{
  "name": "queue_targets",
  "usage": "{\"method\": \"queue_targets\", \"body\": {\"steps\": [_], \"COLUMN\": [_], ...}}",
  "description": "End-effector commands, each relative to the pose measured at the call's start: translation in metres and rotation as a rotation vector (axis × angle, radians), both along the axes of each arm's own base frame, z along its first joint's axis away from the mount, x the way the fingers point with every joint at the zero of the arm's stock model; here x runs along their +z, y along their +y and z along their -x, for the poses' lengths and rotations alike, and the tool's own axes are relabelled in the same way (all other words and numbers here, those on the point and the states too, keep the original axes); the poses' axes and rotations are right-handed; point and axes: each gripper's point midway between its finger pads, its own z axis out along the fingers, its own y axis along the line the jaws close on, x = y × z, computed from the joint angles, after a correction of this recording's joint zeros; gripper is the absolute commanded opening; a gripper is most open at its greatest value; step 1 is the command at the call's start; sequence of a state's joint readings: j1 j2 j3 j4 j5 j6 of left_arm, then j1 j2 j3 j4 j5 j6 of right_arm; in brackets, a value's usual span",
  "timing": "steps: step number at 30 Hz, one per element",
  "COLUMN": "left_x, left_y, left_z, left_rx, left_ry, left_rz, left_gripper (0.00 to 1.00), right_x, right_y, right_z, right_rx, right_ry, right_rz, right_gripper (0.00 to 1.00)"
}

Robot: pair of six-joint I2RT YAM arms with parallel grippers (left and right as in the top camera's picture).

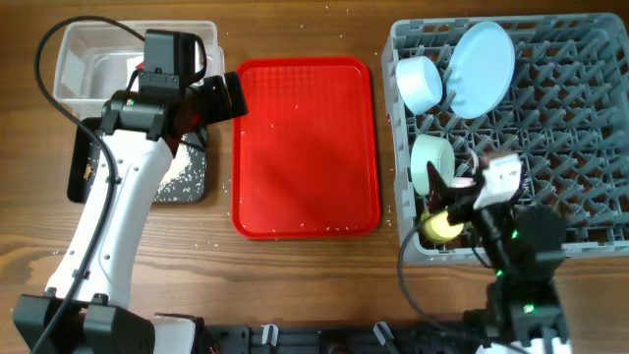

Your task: Sort waste into correct bins and load items into the dishwasher rack

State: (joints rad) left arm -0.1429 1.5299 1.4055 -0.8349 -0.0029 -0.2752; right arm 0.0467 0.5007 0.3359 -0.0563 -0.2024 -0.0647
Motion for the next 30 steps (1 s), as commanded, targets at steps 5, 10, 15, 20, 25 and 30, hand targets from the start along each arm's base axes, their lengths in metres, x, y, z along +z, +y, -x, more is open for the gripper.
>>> {"method": "queue_targets", "body": {"steps": [5, 10, 15, 20, 25, 30], "left_x": [0.004, 0.004, 0.004, 0.004, 0.004, 0.004], "left_y": [0.003, 0.003, 0.003, 0.003, 0.003, 0.003], "left_z": [-0.002, -0.002, -0.002, -0.002, -0.002, -0.002], "left_rx": [0.005, 0.005, 0.005, 0.005, 0.005, 0.005], "left_ry": [-0.011, -0.012, -0.012, -0.012, -0.012, -0.012], "left_rz": [-0.010, -0.010, -0.010, -0.010, -0.010, -0.010], "left_gripper": [1.00, 1.00, 1.00, 1.00, 1.00, 1.00], "right_x": [-0.042, -0.038, -0.026, -0.029, -0.029, -0.029], "right_y": [0.000, -0.001, 0.000, 0.000, 0.000, 0.000], "right_z": [0.023, 0.030, 0.034, 0.033, 0.033, 0.033], "right_rx": [-0.011, -0.009, 0.002, 0.001, 0.001, 0.001], "right_ry": [-0.135, -0.166, -0.215, -0.203, -0.202, -0.202], "right_rz": [-0.135, -0.100, -0.106, -0.106, -0.106, -0.106], "right_gripper": [1.00, 1.00, 1.00, 1.00, 1.00, 1.00]}}
